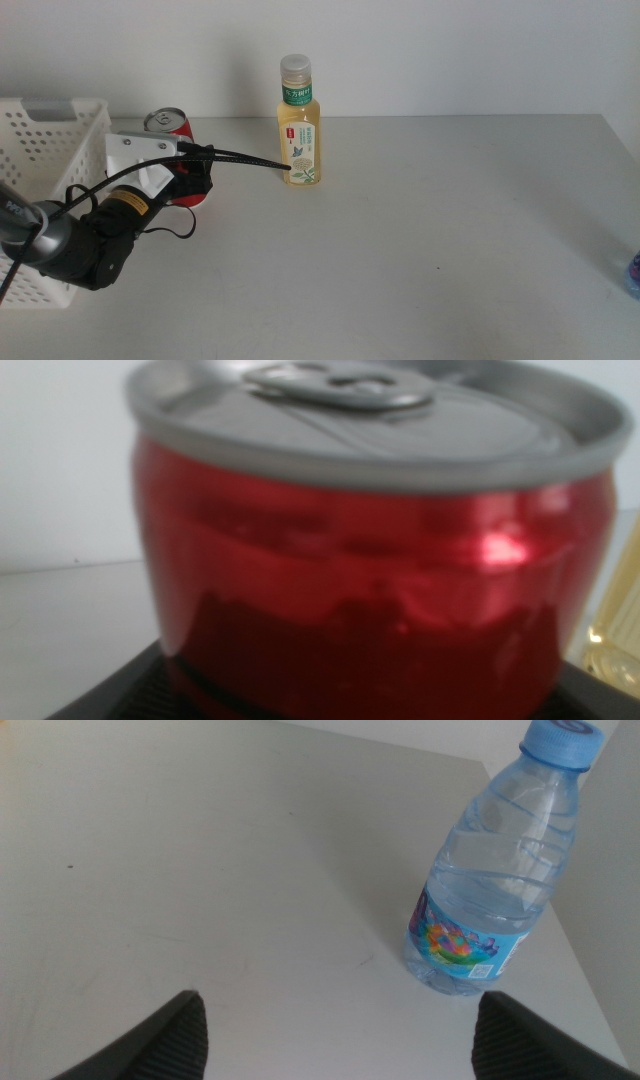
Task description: Use arms to grab the bottles and put them into the dustbin to the left of the table.
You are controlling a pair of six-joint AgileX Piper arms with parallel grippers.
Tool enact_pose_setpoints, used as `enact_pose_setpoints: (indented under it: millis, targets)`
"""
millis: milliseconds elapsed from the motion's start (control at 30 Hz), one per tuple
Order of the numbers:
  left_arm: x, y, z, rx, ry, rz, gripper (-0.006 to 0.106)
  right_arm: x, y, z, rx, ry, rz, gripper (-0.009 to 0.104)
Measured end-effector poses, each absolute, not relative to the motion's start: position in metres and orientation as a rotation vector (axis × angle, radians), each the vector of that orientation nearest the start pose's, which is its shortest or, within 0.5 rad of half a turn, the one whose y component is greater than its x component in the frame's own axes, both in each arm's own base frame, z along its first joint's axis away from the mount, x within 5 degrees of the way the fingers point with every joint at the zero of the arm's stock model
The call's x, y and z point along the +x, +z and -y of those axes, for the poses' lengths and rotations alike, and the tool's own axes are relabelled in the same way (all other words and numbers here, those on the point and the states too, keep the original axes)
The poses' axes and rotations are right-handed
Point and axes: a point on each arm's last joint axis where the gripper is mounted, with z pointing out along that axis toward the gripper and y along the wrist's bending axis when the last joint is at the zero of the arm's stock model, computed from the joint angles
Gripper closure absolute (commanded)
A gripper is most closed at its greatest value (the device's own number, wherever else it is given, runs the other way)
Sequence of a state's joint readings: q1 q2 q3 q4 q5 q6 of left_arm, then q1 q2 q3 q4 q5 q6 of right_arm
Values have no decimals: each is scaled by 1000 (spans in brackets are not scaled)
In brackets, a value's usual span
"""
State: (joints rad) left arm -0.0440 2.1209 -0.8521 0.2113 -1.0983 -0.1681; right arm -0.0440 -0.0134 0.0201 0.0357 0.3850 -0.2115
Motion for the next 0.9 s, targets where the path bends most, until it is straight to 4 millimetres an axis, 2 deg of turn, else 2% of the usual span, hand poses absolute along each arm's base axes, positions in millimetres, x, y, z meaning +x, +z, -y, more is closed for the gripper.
enact_pose_setpoints:
  millis: [200, 367, 500, 767, 800, 900]
  targets:
    - [384, 103, 33, 97, -242, -1660, 7, 52, 173, 1, -135, -140, -1873, 27]
    - [384, 102, 32, 107, -228, -1660, 18, 52, 173, 1, -135, -140, -1873, 27]
    - [384, 102, 32, 124, -213, -1658, 37, 52, 173, 1, -135, -140, -1873, 27]
    - [383, 102, 36, 156, -252, -1658, 99, 52, 173, 1, -135, -140, -1873, 27]
    - [383, 104, 38, 168, -267, -1660, 102, 52, 173, 1, -135, -140, -1873, 27]
    - [378, 111, 41, 208, -294, -1694, 102, 52, 173, 1, -135, -140, -1873, 27]
